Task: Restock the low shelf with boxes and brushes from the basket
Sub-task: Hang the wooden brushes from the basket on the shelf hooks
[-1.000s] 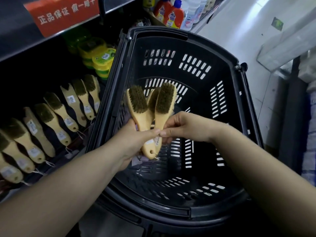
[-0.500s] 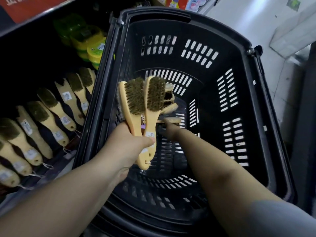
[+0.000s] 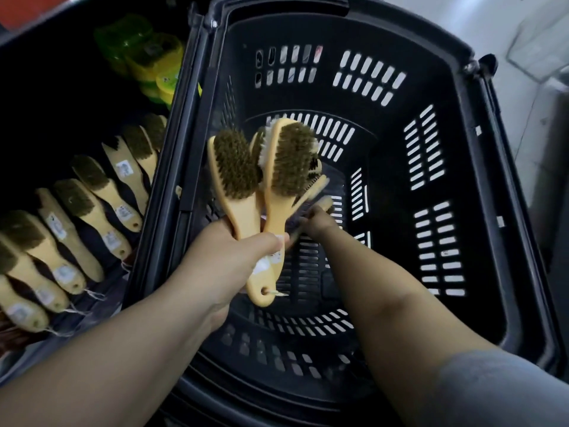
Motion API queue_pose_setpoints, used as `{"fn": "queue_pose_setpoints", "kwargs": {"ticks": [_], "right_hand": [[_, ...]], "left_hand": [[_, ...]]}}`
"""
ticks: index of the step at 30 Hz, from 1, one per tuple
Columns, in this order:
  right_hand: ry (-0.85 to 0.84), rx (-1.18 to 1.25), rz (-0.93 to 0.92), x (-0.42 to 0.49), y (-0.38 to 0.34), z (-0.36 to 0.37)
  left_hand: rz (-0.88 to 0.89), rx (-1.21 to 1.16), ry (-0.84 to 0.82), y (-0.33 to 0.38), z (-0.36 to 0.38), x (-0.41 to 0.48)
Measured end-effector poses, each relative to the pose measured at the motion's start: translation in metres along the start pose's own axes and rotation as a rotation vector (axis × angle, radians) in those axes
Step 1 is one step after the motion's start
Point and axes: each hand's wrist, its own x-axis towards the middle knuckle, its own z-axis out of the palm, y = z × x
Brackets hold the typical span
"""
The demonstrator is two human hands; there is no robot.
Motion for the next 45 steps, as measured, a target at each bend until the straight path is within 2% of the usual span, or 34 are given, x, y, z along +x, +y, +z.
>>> {"fn": "queue_pose_setpoints", "kwargs": {"ticks": [2,5,8,11,14,18,22,25,32,35,38,40,43,45], "right_hand": [[0.042,-0.030,0.046,0.003,0.011,-0.003],[0.105,0.096,0.100,0.004,0.017,-0.011],[0.162,0.121,0.123,0.000,0.011,-0.028],[0.059,0.044,0.091,-0.002,0.001,-0.035],[-0.022,0.083,0.065,-0.004,-0.002,-0.027],[-0.175,-0.025,0.233,-0.013,0.001,0.001],[-0.142,0.243,0.296,-0.011,0.006,0.017],[-0.227,0.399,0.334,-0.014,0.007,-0.001],[-0.194,0.546,0.133,-0.048,-0.040,-0.074],[-0.112,0.435,-0.034,-0.088,-0.047,-0.083],[-0.179,0.427,-0.256,-0.133,-0.045,-0.090],[-0.232,0.439,-0.330,-0.158,-0.044,-0.093],[-0.398,0.649,-0.311,-0.183,-0.046,-0.096],[-0.456,0.705,-0.309,-0.195,-0.050,-0.094]], "left_hand": [[-0.014,-0.001,-0.013,0.001,0.001,-0.002],[-0.023,0.006,-0.009,-0.001,0.003,-0.001],[-0.029,0.001,0.016,-0.001,0.004,-0.001],[-0.028,0.001,0.031,0.001,0.005,-0.002],[-0.013,0.012,0.045,0.001,0.004,-0.003],[0.016,0.026,0.058,-0.001,-0.001,-0.001],[0.026,0.019,0.067,-0.003,-0.004,0.003],[0.017,0.003,0.064,-0.003,-0.005,0.004],[0.026,-0.043,-0.003,0.000,0.000,0.002],[0.025,-0.077,-0.022,0.001,0.005,0.003],[0.021,-0.105,-0.032,0.003,0.008,0.001],[0.029,-0.124,-0.036,0.004,0.009,-0.001],[0.046,-0.154,-0.038,0.006,0.010,-0.004],[0.042,-0.181,-0.046,0.007,0.010,-0.006]]}}
